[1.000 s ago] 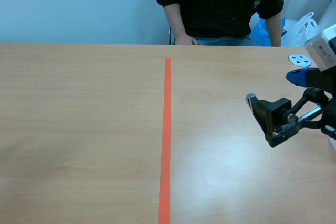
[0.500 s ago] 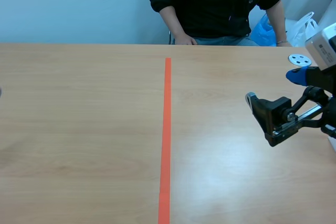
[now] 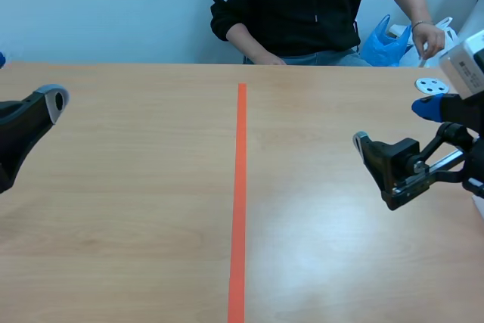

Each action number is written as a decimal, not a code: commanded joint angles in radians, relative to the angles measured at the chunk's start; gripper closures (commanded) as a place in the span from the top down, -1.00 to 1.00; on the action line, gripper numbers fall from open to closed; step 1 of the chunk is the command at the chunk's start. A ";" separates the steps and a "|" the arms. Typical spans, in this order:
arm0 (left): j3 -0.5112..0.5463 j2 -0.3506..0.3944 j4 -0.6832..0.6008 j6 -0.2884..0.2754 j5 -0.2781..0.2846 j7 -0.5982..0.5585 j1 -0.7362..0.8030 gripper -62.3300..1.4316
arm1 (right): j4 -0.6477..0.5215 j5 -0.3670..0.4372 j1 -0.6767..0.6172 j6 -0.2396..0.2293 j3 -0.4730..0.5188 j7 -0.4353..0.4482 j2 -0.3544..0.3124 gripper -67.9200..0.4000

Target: Sort the leaf by its shape. The table is split by an orange tape line. A compound leaf with several leaflets goes to the left side, a simple leaf with one blade goes to the right side. Return to the home posture when a red brick is placed on the table.

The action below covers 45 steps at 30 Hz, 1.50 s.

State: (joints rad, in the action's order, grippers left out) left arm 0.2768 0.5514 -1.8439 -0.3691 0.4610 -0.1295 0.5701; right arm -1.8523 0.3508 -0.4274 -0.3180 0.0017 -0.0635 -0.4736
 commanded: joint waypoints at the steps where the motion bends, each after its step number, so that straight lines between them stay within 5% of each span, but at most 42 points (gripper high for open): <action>1: -0.020 0.000 0.005 0.006 0.007 -0.002 -0.005 0.71 | -0.066 0.008 0.011 0.004 0.013 0.008 -0.016 0.53; 10: -0.116 -0.008 0.005 0.011 0.002 -0.001 -0.005 0.71 | -0.188 0.010 -0.042 0.008 0.026 -0.029 -0.017 0.53; 16: -0.124 -0.017 0.005 0.015 0.002 -0.003 -0.005 0.71 | -0.194 0.020 -0.043 0.009 0.026 -0.032 -0.017 0.53; 23: -0.124 -0.033 0.005 0.014 0.005 -0.010 -0.005 0.71 | -0.195 0.014 -0.044 0.064 0.026 -0.066 -0.017 0.53; 45: -0.124 -0.033 0.005 0.014 0.007 -0.036 -0.008 0.71 | -0.195 0.014 -0.043 0.064 0.026 -0.065 -0.016 0.53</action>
State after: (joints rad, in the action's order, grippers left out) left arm 0.1490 0.5205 -1.8351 -0.3595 0.4545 -0.1471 0.5674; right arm -2.0403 0.3584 -0.4801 -0.2611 0.0185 -0.1402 -0.4744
